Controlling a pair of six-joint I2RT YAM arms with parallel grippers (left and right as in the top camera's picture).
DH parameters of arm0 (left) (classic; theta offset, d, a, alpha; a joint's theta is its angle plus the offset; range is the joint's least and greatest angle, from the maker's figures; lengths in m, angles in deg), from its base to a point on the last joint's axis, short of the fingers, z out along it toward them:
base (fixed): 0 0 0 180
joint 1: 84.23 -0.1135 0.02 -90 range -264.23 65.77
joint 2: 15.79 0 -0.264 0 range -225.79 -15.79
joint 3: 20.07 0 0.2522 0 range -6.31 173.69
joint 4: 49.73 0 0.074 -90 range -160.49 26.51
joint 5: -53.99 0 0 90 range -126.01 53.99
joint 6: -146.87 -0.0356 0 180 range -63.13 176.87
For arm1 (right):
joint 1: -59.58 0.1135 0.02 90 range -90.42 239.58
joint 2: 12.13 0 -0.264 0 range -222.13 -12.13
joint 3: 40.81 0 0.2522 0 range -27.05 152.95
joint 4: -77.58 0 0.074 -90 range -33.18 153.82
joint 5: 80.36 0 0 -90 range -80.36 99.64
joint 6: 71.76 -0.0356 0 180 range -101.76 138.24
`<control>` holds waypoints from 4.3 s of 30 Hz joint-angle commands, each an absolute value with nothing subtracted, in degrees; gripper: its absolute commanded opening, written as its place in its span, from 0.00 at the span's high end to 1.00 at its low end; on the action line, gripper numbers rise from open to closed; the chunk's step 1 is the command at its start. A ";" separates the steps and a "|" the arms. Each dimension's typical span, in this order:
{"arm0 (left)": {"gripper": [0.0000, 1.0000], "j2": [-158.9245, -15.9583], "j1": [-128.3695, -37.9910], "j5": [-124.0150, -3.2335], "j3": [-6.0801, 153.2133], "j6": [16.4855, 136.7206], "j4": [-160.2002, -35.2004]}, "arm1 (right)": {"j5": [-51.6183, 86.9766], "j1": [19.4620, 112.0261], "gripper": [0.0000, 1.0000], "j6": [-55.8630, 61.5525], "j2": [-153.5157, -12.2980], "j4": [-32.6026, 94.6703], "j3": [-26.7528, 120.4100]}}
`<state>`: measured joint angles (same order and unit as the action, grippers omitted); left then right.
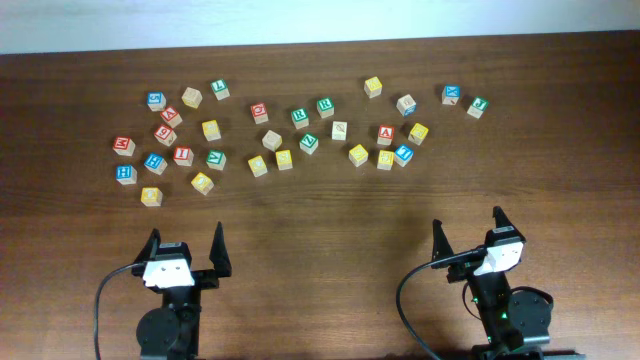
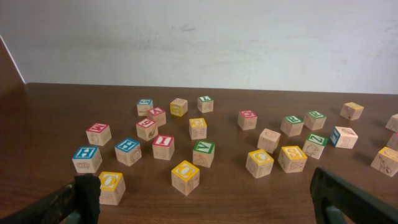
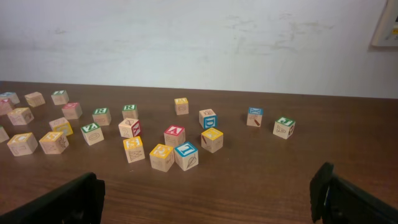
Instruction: Spell out ICRA
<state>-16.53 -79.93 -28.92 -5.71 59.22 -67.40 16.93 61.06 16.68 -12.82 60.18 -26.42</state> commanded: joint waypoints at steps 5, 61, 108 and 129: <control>0.01 -16.20 -80.39 -29.11 -5.77 58.10 -67.68 | 16.49 61.10 0.02 16.05 -12.60 59.79 -26.73; 0.01 -16.20 -80.28 -64.63 -2.56 64.37 -25.08 | 16.49 61.10 0.02 16.05 -12.60 59.79 -26.73; 0.01 -107.43 -91.82 -41.13 94.02 62.23 -127.83 | 16.49 61.10 0.02 16.05 -12.60 59.79 -26.73; 0.06 -120.35 -91.85 -34.77 94.02 69.10 -128.53 | 16.49 61.10 0.02 16.05 -12.60 59.79 -26.73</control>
